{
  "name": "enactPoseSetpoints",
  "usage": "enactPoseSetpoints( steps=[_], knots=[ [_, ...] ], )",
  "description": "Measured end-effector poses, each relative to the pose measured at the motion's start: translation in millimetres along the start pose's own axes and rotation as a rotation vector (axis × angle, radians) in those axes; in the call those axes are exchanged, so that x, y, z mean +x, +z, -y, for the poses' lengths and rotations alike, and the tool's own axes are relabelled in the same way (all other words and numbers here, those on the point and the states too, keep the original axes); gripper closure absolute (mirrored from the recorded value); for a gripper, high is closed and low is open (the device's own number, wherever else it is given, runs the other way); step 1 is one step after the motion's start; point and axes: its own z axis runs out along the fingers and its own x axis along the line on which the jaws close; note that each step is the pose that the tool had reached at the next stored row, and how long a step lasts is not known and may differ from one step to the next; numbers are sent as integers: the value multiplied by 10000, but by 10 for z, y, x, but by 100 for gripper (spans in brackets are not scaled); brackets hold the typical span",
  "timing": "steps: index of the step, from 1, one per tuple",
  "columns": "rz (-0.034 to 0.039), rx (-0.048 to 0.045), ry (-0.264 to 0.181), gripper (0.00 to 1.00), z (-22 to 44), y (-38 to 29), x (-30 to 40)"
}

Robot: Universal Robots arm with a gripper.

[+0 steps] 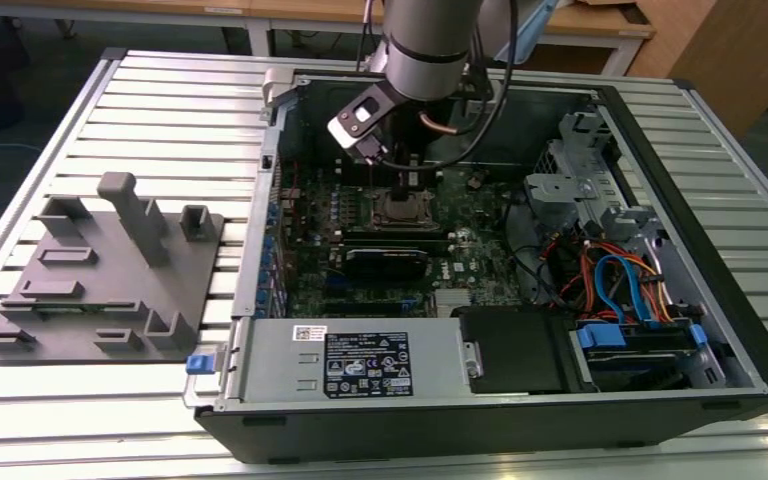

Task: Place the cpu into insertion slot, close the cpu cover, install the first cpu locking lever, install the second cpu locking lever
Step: 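Install the first cpu locking lever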

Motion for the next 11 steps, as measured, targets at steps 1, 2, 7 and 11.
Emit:
enactPoseSetpoints(
  steps=[1,2,7,11],
  knots=[
    [-1,0,0,90,0,-12,0],
    [0,0,0,90,1,-23,1],
    [0,0,0,90,1,-66,2],
    [1,1,0,90,3,-116,3]
  ],
)
